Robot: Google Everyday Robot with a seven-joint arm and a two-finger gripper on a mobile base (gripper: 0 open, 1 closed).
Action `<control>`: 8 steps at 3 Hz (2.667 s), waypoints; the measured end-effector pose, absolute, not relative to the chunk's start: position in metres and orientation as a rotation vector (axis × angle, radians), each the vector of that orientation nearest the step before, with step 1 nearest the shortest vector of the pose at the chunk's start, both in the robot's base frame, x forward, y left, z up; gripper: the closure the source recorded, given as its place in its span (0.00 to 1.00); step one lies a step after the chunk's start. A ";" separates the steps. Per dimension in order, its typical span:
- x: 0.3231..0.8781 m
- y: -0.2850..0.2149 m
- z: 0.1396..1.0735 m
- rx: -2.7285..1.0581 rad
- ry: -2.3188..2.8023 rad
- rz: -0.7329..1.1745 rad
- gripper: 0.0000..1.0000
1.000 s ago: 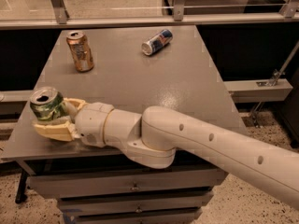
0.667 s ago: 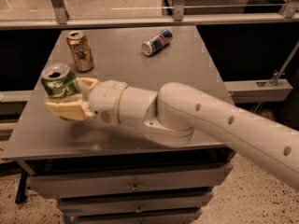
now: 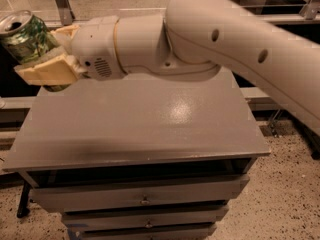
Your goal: Knock green can over
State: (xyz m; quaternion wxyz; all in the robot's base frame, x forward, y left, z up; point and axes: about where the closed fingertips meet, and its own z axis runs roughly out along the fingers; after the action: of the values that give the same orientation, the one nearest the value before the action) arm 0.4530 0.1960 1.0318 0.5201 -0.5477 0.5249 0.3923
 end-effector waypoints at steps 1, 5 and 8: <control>0.443 0.197 1.055 -1.512 1.277 0.873 1.00; 0.494 0.128 0.894 -2.021 1.979 0.430 1.00; 0.497 0.106 0.850 -2.057 2.128 0.264 0.59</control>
Offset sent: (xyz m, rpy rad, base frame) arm 0.0592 -0.1009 -0.1197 -1.0196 0.1639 0.0313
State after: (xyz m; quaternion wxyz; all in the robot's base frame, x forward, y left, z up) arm 0.4967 0.1064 0.8503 0.0850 -0.6897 0.7136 0.0886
